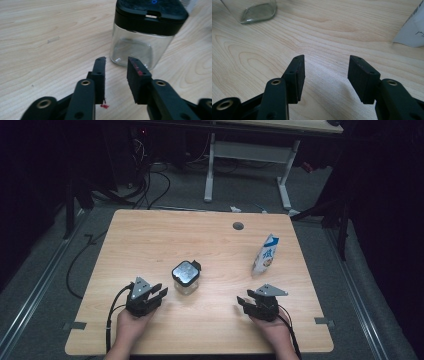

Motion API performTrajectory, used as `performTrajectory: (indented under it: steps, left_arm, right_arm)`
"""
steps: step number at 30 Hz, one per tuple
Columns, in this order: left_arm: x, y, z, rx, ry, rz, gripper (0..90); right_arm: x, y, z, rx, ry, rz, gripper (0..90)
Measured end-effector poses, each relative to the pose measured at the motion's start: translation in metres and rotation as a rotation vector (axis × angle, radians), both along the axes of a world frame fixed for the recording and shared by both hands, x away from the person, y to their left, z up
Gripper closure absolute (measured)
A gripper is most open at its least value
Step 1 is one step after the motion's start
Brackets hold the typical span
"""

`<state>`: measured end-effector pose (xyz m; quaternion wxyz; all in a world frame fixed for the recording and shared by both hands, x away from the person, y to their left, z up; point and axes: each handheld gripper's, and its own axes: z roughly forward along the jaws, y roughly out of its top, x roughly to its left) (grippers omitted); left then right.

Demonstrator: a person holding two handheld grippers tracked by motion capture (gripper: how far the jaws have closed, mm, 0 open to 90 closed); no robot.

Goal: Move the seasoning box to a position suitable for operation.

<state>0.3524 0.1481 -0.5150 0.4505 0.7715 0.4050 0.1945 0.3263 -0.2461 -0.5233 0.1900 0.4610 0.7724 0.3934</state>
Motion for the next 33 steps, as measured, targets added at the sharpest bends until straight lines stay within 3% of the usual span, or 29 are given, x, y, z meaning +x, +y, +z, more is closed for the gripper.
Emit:
performTrajectory:
  steps: [13,17,21,24,26,33]
  left_arm:
    - [0.025,-0.007,-0.001,0.018,0.008,0.045,88.5]
    - [0.044,-0.009,0.001,-0.005,-0.012,0.052,89.8]
    - [0.052,-0.012,0.003,-0.007,0.0,0.06,89.8]
    - [0.055,-0.014,0.006,-0.024,-0.005,0.057,89.9]
    - [0.057,-0.016,0.006,-0.008,-0.007,0.054,89.8]
    - [0.062,-0.021,0.009,-0.017,-0.007,0.038,89.8]
  right_arm:
    - [0.0,0.001,0.002,-0.007,-0.006,-0.003,49.5]
    - [-0.001,0.0,0.003,-0.001,-0.008,-0.009,49.8]
    - [-0.001,0.0,0.003,-0.004,-0.012,-0.005,52.0]
    - [0.0,0.001,0.002,-0.014,-0.01,0.002,53.7]
    - [0.0,0.003,0.0,-0.026,-0.003,0.003,52.2]
    - [0.001,0.003,0.0,-0.032,0.002,0.0,49.0]
